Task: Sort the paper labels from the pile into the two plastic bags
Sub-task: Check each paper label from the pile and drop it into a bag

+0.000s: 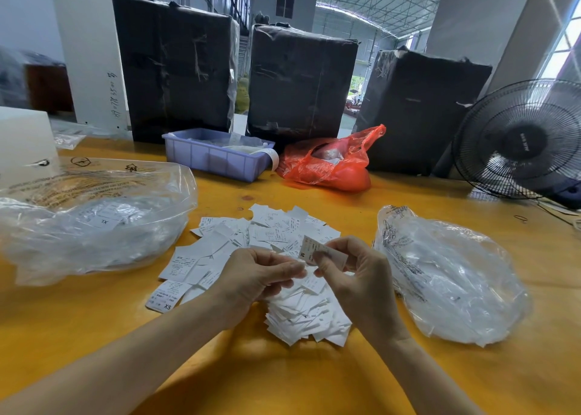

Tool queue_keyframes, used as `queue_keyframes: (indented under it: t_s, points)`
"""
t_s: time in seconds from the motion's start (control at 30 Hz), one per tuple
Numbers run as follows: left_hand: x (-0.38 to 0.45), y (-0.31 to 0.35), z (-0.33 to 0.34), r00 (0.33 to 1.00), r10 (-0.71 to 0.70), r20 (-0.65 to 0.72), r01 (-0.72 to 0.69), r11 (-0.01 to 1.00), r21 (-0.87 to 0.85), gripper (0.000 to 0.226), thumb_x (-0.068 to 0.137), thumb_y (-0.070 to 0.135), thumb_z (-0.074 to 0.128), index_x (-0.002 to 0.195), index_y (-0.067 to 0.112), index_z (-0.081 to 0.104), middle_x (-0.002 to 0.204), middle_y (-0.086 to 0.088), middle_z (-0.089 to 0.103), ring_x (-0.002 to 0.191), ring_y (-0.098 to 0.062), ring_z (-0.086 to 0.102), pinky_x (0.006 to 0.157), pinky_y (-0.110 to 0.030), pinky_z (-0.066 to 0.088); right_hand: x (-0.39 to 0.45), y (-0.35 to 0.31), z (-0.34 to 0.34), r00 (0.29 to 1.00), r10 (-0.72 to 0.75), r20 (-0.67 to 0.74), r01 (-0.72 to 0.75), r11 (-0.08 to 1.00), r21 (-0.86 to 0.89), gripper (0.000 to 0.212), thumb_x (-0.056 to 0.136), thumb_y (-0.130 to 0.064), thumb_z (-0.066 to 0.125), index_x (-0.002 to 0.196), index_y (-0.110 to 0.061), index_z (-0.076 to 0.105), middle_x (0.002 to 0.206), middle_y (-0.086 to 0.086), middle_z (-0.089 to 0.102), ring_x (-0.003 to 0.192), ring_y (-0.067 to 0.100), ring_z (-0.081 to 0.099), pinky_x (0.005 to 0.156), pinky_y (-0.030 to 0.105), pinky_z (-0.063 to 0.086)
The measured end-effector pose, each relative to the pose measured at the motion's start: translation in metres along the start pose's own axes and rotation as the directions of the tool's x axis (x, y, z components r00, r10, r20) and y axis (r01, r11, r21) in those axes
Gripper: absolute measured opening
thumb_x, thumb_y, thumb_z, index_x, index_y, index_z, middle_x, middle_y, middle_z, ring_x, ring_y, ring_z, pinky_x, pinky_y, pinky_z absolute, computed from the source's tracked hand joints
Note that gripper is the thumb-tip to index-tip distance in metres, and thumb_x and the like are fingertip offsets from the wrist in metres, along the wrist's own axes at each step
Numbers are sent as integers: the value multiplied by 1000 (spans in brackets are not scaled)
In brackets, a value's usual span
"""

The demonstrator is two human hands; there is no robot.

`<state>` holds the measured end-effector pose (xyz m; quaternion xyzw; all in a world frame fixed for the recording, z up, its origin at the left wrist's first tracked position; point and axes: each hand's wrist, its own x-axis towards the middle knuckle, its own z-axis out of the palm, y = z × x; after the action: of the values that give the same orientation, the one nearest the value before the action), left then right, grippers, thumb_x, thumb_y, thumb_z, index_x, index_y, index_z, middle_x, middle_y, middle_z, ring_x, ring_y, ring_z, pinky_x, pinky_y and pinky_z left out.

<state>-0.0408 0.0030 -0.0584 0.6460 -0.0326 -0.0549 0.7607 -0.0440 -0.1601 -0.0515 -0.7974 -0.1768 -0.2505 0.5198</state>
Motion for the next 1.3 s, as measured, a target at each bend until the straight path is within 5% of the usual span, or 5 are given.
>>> queue_keyframes:
  t_s: [0.57,1.07,1.3]
  points:
    - [-1,1,1,1000,-17,11,17,999,-29,15,57,22,78,67,10,78,73,-9,73,53,-6,58,46,-16,41,-2,-1,1,993,-117,0,116,988,-104,18,76,1,73,73,-14,64,63,-13,61,64,5,59,58,27,50]
    - [-1,1,1,1000,-18,10,18,999,-26,13,57,24,77,67,15,78,73,-6,74,54,-6,60,46,-15,43,-2,0,0,990,-140,13,140,979,-147,12,77,-1,72,74,-10,66,65,-9,63,64,8,59,59,34,50]
    - [1,0,0,999,-23,-49,21,999,-28,17,56,23,77,67,10,77,60,-6,67,51,-8,59,43,-16,41,-1,-3,-3,977,90,193,-92,996,4,6,80,-2,70,77,-7,67,68,8,68,63,25,66,65,48,55]
